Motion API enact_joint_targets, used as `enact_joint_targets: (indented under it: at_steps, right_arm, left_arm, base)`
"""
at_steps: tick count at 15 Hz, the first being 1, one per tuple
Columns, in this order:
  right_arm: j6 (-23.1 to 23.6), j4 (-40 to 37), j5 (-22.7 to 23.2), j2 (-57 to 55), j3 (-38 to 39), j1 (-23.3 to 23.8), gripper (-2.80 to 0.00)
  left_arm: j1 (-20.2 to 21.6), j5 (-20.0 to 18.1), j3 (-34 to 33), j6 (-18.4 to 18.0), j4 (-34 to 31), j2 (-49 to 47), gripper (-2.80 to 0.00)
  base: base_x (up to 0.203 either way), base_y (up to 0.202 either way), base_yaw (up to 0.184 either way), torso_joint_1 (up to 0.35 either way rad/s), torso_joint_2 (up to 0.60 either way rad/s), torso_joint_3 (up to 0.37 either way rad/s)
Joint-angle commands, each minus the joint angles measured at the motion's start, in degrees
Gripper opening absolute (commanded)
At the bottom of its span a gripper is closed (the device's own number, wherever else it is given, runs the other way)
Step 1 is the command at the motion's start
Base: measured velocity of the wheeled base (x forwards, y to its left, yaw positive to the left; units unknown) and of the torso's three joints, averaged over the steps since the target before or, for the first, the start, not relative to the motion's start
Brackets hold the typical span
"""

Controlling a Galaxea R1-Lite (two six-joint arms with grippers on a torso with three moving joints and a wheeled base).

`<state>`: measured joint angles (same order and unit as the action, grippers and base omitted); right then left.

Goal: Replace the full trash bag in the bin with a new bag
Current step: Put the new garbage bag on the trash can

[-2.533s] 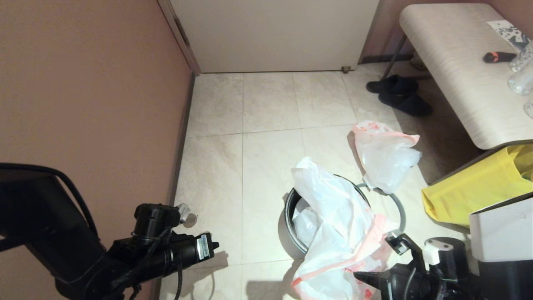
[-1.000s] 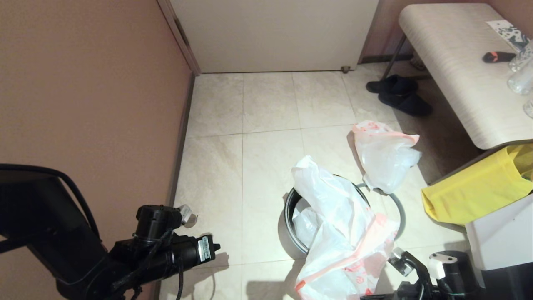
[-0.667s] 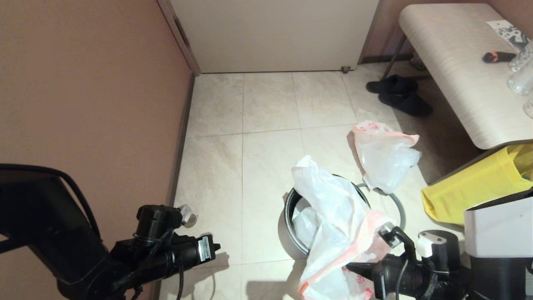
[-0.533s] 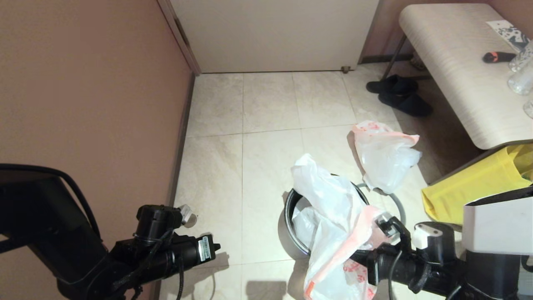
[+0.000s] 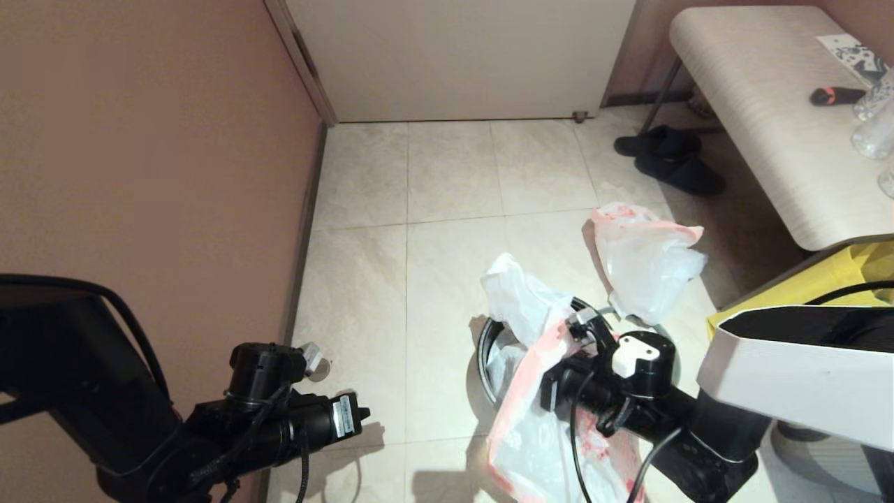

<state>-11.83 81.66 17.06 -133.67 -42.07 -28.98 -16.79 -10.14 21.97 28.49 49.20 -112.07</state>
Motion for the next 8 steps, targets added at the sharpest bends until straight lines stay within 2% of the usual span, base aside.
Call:
enact_joint_targets:
  at_steps: [1,4,6,8]
  right_arm:
    - [5.96,-10.13,-2.23,-1.83,-6.68,-1.47,-2.80]
    - [17.55,-28.00,-12.08,-1.46,-18.33,-1.49,-2.80]
    - [25.69,-42.75,-15.01,1.11,-24.02,-0.41,-2.80]
    - [30.08,-55.93,-17.73,2.90,-30.63,0.31,-2.80]
  left_arm:
    - [0.00,-0.05,0.01,0.17,0.28,-0.08,-2.80]
    - [0.00,-0.05,0.09,0.17,0.28,-0.08,-2.80]
    - [0.02,-0.05,0.18,0.17,0.28,-0.08,-2.80]
    - [0.09,-0.05,0.36,0.17,0.28,-0.17,-2.80]
  base:
    - [0.000,0.000,0.000,0.000,0.00,0.000]
    - [0.000,0.000,0.000,0.000,0.00,0.000]
    - [0.000,0.000,0.000,0.000,0.00,0.000]
    - [0.000,0.000,0.000,0.000,0.00,0.000]
